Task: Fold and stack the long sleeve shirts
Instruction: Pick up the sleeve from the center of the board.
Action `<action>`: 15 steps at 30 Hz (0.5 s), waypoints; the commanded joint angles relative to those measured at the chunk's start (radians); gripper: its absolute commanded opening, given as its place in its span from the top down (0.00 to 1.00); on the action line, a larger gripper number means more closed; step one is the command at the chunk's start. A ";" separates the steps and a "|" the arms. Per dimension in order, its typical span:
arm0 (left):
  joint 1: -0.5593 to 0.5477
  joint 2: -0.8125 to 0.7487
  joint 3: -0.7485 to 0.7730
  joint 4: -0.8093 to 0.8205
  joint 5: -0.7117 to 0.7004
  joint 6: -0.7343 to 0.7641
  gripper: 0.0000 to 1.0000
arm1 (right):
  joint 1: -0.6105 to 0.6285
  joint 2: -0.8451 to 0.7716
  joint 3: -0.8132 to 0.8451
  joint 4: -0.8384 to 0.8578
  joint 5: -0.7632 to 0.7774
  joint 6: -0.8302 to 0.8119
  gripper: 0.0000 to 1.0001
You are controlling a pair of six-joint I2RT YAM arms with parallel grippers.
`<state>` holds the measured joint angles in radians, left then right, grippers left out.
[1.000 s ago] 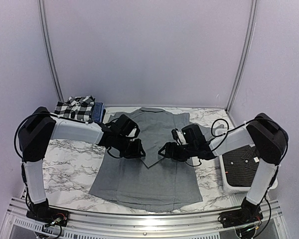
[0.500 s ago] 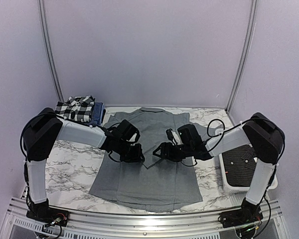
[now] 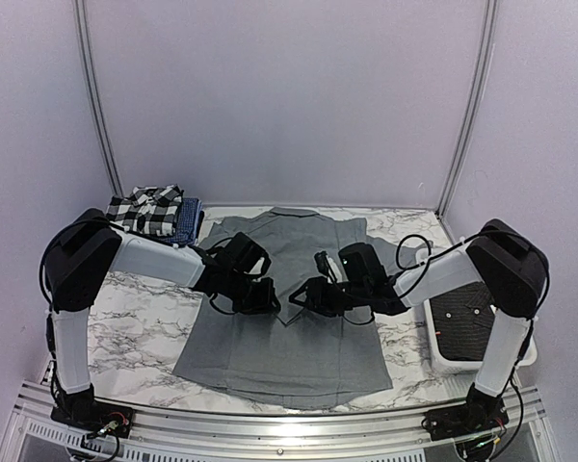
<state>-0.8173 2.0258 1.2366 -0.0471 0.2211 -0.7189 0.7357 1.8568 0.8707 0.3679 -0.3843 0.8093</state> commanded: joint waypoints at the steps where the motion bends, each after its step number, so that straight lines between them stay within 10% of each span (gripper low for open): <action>1: -0.004 -0.005 -0.026 -0.003 0.000 -0.006 0.82 | 0.005 0.024 -0.005 0.046 -0.017 0.048 0.49; 15: -0.005 -0.036 -0.040 0.005 -0.008 -0.003 0.82 | 0.009 0.056 -0.008 0.095 -0.027 0.090 0.66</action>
<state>-0.8173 2.0190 1.2198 -0.0254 0.2234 -0.7258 0.7361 1.9190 0.8577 0.4274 -0.4034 0.8829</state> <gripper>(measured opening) 0.181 0.363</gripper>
